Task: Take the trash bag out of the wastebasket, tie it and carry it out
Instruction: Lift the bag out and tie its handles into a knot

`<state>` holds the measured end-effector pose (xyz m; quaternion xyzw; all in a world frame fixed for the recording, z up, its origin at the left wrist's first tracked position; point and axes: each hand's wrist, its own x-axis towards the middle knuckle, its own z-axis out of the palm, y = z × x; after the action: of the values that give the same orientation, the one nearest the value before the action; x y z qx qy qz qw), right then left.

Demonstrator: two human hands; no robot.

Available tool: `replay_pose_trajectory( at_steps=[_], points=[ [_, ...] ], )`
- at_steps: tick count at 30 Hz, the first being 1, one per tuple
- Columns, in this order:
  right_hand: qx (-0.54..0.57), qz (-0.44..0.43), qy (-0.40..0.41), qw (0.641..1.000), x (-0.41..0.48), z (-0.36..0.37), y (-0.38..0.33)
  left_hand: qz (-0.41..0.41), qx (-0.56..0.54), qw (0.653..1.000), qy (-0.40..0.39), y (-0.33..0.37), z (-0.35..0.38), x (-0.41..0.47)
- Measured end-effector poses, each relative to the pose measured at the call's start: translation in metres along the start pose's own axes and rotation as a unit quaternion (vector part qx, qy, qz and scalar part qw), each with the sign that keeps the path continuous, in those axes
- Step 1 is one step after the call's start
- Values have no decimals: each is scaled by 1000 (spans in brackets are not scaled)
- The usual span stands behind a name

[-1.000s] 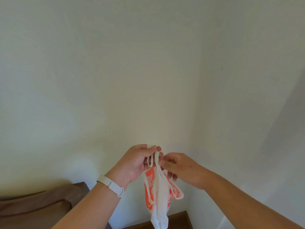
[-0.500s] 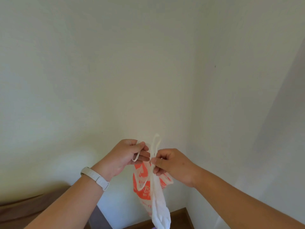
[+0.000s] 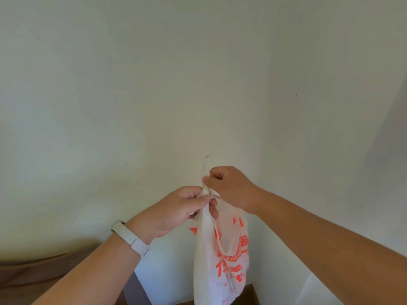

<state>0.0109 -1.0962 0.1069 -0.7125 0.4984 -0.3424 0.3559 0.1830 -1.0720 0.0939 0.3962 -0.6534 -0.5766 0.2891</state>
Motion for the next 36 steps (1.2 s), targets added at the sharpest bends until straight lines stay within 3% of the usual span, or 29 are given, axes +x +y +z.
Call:
replay_pose_trajectory(
  at_steps=[4,8,11,14,17,21,24,30,32,36],
  points=[
    [102,74,-93,988,3,7,2,20,211,975,68,11,8,-6],
    [148,111,-101,978,3,12,-2,29,300,943,138,12,6,-8],
    [66,108,-66,990,6,17,1,36,354,919,170,9,5,-9],
    [-54,72,-121,989,8,20,1,48,380,906,179,7,6,-10],
    [-72,60,-167,982,4,16,-4,44,400,892,205,4,3,-11],
    [-46,58,-200,977,3,8,-2,25,387,892,230,-1,-1,-10],
    [63,103,-245,962,3,9,5,-6,405,886,226,-3,-2,-6],
    [184,79,-341,919,4,8,24,-15,327,926,187,-1,-2,0],
    [165,69,-308,934,4,9,25,-17,312,930,192,0,-1,3],
    [-6,18,-160,987,2,17,25,-58,214,959,175,4,-1,6]
  ],
)
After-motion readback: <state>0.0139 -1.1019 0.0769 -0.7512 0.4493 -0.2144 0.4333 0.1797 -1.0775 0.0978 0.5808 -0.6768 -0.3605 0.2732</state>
